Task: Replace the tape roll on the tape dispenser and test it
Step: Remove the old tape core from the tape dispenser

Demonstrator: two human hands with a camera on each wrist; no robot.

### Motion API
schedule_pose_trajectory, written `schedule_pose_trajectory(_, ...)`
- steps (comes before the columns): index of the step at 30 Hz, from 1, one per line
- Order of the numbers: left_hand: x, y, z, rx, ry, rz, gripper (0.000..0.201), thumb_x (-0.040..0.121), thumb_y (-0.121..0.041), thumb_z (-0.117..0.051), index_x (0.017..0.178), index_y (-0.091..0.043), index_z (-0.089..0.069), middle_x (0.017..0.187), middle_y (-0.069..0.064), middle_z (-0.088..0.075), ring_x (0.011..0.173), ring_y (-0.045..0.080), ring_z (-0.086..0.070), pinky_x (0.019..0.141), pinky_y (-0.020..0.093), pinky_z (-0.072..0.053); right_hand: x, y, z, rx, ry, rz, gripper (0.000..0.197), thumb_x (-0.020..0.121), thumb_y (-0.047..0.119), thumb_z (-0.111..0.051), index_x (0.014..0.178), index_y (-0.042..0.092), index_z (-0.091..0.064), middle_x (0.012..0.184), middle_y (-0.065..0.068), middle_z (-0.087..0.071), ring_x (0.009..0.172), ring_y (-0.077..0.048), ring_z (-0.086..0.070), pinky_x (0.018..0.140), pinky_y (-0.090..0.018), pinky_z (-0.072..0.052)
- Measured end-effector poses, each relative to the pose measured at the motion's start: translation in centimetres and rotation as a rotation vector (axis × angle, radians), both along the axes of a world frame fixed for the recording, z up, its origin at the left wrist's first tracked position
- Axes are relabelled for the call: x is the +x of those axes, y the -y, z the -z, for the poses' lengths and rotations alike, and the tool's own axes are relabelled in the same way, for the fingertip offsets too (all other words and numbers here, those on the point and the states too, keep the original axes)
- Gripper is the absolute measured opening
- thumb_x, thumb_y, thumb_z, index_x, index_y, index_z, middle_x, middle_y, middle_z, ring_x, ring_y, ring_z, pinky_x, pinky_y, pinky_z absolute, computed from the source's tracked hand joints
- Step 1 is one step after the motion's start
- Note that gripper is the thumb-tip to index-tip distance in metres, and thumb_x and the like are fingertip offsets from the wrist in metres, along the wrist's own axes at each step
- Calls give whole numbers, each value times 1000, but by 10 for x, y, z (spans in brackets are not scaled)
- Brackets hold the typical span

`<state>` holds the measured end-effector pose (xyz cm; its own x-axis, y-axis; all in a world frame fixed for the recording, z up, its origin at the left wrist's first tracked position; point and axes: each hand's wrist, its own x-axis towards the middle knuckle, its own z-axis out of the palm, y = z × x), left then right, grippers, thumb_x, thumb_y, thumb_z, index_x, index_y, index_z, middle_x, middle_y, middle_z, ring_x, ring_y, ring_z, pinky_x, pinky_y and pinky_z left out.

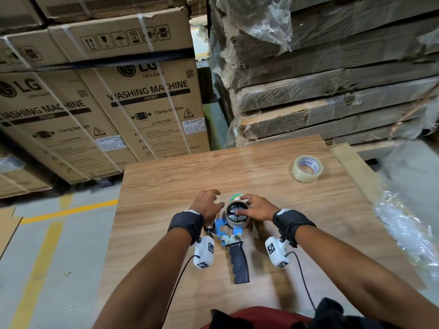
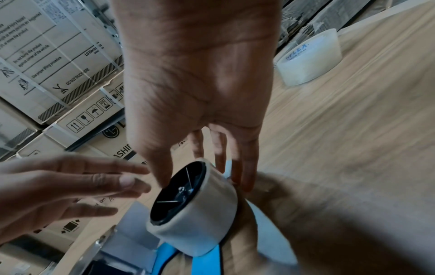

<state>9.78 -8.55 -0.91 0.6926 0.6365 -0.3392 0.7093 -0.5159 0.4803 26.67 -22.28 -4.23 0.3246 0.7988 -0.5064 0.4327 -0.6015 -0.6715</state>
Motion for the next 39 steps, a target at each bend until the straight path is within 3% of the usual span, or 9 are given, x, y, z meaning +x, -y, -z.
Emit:
schedule_pose_trajectory(3,16,13,2,18,-120,115,54,95,-44,-56,144,-23,-49,137,6,-63,129,28,-55,109,43,-41,-2,2,8,-10,30,46,50,99,42,-61,143,18,-58,139,-12,-66,125,-27,-62,105,-32,-47)
schedule_pose_trajectory(7,28,23,12,2,-278,155,54,98,-44,-49,148,-26,-41,143,13,-55,133,33,-49,109,47,-35,-5,2,12,9,66,35,39,107,28,-47,139,11,-62,141,-16,-64,128,-34,-59,106,-37,-46)
schedule_pose_trajectory(16,33,11,28,-73,-289,114,49,96,-39,-56,142,-24,-51,144,14,-50,133,35,-46,112,49,-33,1,-5,13,-53,-2,88,34,96,14,-57,127,14,-72,133,-12,-69,123,-29,-62,94,-26,-46)
schedule_pose_trajectory(20,33,5,31,-129,-269,35,61,88,-41,-65,144,-27,-47,150,10,-45,136,32,-46,114,46,-35,1,-12,15,-86,-39,104,45,89,15,-57,132,14,-69,142,-12,-64,129,-29,-59,106,-31,-48)
schedule_pose_trajectory(23,33,3,31,-179,-257,3,67,85,-41,-68,146,-25,-45,152,9,-45,137,30,-46,114,44,-38,-1,-13,17,-66,-18,110,40,88,11,-60,125,14,-74,134,-11,-69,125,-28,-62,100,-25,-49)
schedule_pose_trajectory(28,35,-1,40,-191,-247,-53,48,85,-33,-68,131,-22,-58,140,8,-55,128,30,-52,111,42,-40,-6,-11,13,-14,-17,169,37,84,9,-65,117,18,-80,126,-10,-74,121,-26,-66,96,-22,-50)
schedule_pose_trajectory(33,33,7,34,-188,-222,-77,37,84,-28,-67,119,-18,-70,123,8,-68,118,32,-59,105,40,-43,-11,-11,5,0,-4,211,52,67,22,-60,114,16,-81,125,-14,-74,118,-30,-67,97,-26,-53)
schedule_pose_trajectory(36,28,11,31,-215,-203,-96,43,82,-33,-66,124,-21,-66,127,10,-65,119,33,-57,104,40,-42,-14,-12,15,-7,56,239,72,51,46,-57,116,23,-79,125,-14,-73,116,-32,-67,98,-31,-55)
schedule_pose_trajectory(39,25,13,28,-230,-178,-90,46,84,-35,-65,128,-22,-63,129,9,-64,120,33,-57,106,42,-41,-9,-13,42,-28,94,238,60,61,42,-65,119,32,-76,124,-12,-72,112,-29,-68,95,-35,-58)
